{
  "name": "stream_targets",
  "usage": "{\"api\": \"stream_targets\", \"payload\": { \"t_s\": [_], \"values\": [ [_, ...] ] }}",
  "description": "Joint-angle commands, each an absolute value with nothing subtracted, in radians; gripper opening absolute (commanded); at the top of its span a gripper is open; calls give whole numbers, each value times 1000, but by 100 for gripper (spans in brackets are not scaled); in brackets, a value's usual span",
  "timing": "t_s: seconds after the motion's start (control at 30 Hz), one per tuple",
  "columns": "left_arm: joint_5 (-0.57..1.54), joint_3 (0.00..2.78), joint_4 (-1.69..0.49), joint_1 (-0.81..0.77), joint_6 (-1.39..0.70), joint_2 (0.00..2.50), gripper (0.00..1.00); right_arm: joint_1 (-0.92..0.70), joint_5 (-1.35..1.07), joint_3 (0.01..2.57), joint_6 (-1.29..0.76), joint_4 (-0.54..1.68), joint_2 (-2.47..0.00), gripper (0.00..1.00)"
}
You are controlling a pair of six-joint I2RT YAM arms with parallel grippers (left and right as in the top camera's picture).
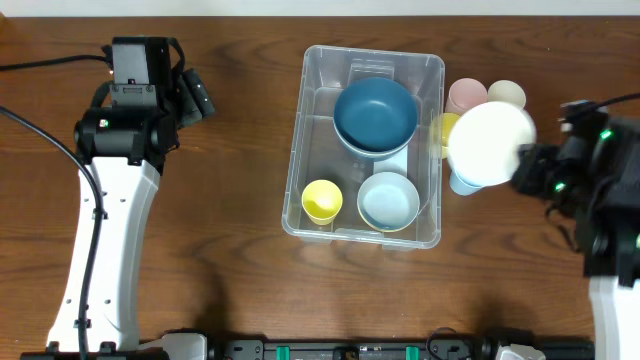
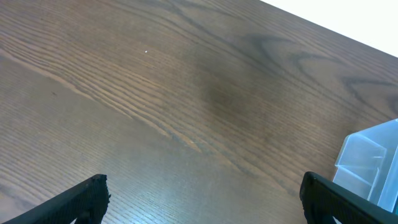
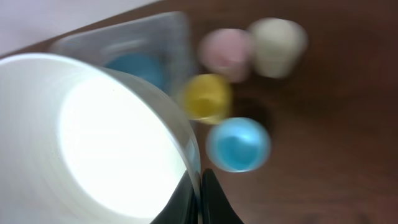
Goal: Pack container
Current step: 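Carry the white bowl into the bin and stack it on the grey bowl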
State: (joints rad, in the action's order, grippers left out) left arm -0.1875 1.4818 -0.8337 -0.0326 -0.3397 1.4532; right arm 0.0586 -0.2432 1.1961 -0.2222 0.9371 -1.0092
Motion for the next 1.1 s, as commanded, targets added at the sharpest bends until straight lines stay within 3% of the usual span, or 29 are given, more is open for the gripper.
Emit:
{"api": "stream_targets", "payload": {
  "t_s": [0.0, 0.23, 0.6, 0.67, 0.73, 1.07],
  "values": [
    [-196, 1493, -837, -28, -337, 1457, 98, -81, -157, 1198, -205, 952, -1000, 1],
    [-196, 1493, -837, -28, -337, 1457, 98, -312, -70, 1198, -208, 971, -1131, 1],
    [-196, 1493, -837, -28, -337, 1457, 98, -392, -67, 1198, -208, 973, -1425, 4],
    [-196, 1493, -837, -28, -337, 1457, 98, -392, -67, 1198, -208, 974, -1441, 11],
    [-196, 1493, -837, -28, -337, 1457, 98, -392, -67, 1198, -208, 974, -1442, 29],
    [-196, 1493, -837, -28, -337, 1457, 98, -307, 62, 1251, -257, 992, -1344, 53]
  ]
}}
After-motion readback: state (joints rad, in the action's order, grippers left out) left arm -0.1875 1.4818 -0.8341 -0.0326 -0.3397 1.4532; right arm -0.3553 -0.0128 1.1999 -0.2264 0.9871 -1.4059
